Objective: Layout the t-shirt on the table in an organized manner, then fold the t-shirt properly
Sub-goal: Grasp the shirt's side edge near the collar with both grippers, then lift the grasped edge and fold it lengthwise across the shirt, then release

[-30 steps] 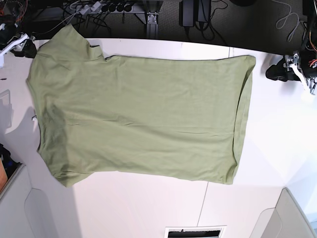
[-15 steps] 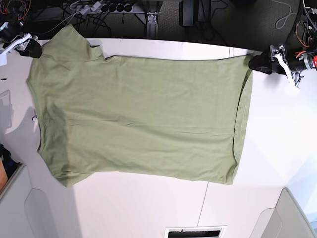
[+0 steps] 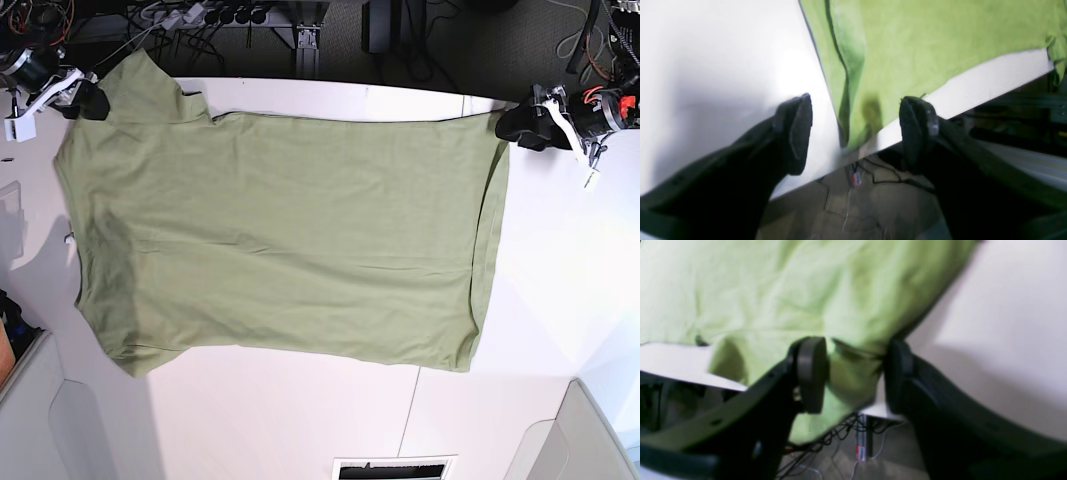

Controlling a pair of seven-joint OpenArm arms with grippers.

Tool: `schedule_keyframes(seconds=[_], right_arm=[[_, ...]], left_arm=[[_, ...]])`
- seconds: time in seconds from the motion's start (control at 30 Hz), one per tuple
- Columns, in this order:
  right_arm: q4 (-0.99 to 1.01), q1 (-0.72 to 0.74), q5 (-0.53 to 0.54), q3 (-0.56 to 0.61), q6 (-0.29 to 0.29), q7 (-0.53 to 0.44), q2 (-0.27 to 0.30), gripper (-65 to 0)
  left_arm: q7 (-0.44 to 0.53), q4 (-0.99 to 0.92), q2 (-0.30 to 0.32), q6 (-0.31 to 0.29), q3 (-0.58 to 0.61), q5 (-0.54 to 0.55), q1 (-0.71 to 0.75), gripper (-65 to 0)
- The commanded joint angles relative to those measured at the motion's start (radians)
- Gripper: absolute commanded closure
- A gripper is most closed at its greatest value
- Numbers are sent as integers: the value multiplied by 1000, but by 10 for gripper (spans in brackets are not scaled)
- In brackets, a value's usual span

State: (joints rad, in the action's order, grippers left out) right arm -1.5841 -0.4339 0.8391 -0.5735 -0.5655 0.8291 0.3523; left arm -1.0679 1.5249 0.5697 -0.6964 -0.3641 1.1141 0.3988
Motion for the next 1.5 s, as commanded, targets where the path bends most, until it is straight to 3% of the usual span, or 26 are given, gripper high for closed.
schedule_keyframes(seconds=[0.0, 0.1, 0.17, 0.27, 0.3, 0.4, 0.43, 0.63, 0.87, 1.03, 1.3, 1.33, 1.43, 1.47], right_arm=[[-5, -4, -16, 13, -8, 27, 10, -286], [-5, -4, -17, 40, -8, 28, 10, -276], [-5, -4, -16, 45, -8, 28, 10, -197], [-6, -4, -16, 43, -7, 28, 11, -29], [-9, -3, -16, 43, -7, 28, 11, 0], [-25, 7, -16, 40, -7, 29, 11, 0], [-35, 12, -16, 34, -7, 28, 11, 0], [-98, 100, -21, -28, -7, 27, 19, 0], [-92, 246, -56, -24, -7, 27, 16, 0], [-24, 323, -77, -24, -7, 2, 16, 0], [126, 408, -91, -23, -7, -21, 15, 0], [132, 414, -91, -23, -7, -21, 13, 0], [133, 417, -90, -23, -7, -21, 13, -9], [133, 417, -91, -23, -7, -21, 13, -99]], left_arm=[[-10, 10, 9, -2, 16, -18, 1, -438], [-13, 11, 10, -2, 96, -35, 0, -429], [-3, 14, 10, -2, 155, -71, -1, -379], [80, 14, 10, -2, 191, -152, -3, -223], [103, 14, 10, -2, 191, -166, -3, -170], [111, 14, 11, -2, 171, -188, -19, -11], [109, 14, 14, -2, 158, -191, -29, 0], [107, 14, 29, -2, 56, -169, -99, 0], [109, 14, 28, -2, 71, -169, -186, 0], [175, -3, 23, -2, 73, -227, -255, 0], [253, -139, 23, -2, 223, -305, -389, 0], [272, -158, 23, -2, 242, -320, -410, -29], [294, -198, 13, -2, 273, -339, -461, -199], [293, -205, 6, -2, 272, -339, -472, -253]])
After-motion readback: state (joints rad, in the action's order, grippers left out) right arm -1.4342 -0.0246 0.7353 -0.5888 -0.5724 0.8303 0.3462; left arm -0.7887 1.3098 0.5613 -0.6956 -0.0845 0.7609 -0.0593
